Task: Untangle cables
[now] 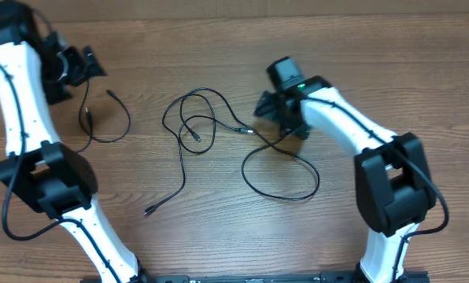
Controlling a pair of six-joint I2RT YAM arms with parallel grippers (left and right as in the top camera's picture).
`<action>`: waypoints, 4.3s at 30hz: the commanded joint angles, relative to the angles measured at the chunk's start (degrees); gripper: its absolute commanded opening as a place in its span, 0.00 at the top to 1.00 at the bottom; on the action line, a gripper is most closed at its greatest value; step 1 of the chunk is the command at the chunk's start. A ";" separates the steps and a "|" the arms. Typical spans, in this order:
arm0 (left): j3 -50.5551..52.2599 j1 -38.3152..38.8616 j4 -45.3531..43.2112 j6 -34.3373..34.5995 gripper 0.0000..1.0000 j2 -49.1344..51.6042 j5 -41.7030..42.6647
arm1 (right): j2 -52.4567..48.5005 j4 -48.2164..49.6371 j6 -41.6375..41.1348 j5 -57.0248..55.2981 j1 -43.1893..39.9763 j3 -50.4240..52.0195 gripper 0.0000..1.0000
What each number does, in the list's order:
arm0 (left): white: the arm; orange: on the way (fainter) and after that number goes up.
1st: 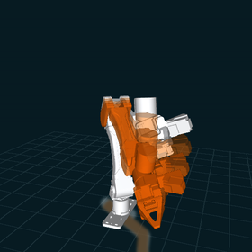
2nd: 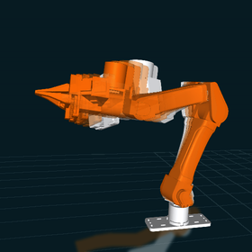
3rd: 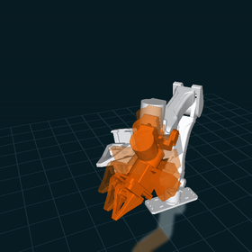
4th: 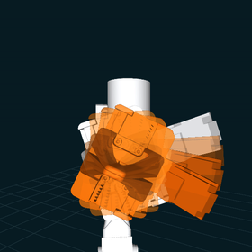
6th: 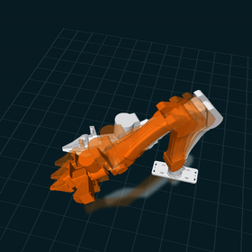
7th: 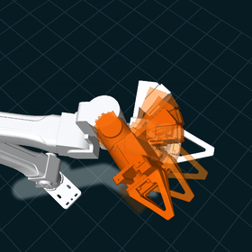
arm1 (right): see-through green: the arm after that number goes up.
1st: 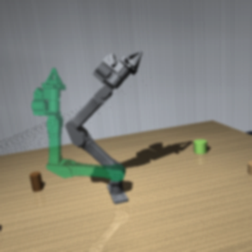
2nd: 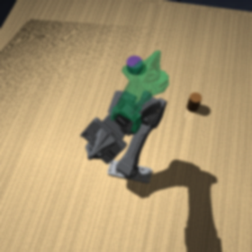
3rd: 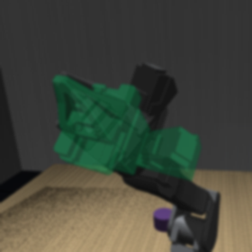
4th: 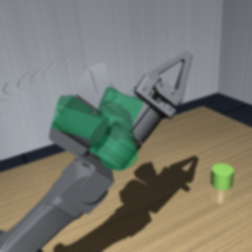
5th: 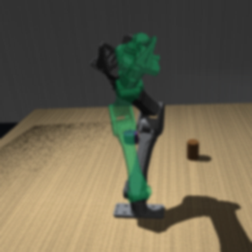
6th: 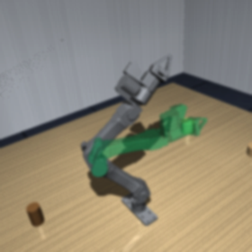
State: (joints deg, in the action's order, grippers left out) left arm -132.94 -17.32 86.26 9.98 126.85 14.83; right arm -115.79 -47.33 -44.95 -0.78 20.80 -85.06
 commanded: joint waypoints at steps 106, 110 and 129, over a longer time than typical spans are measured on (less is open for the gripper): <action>50.82 36.48 -9.64 4.17 0.00 -18.43 -8.52 | -0.07 -2.03 0.42 -2.16 -13.16 -0.31 0.00; 51.82 36.50 -9.55 11.50 0.00 -18.43 -15.13 | -0.07 -2.03 0.42 -2.16 -13.16 -0.31 0.00; 63.47 36.48 -21.22 15.15 0.60 -18.43 -12.87 | -0.07 -2.03 0.42 -2.14 -13.16 -0.31 0.00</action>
State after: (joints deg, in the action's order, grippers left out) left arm -69.84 19.05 65.67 24.47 108.14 0.80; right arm -115.79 -49.54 -44.93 -2.17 7.57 -85.06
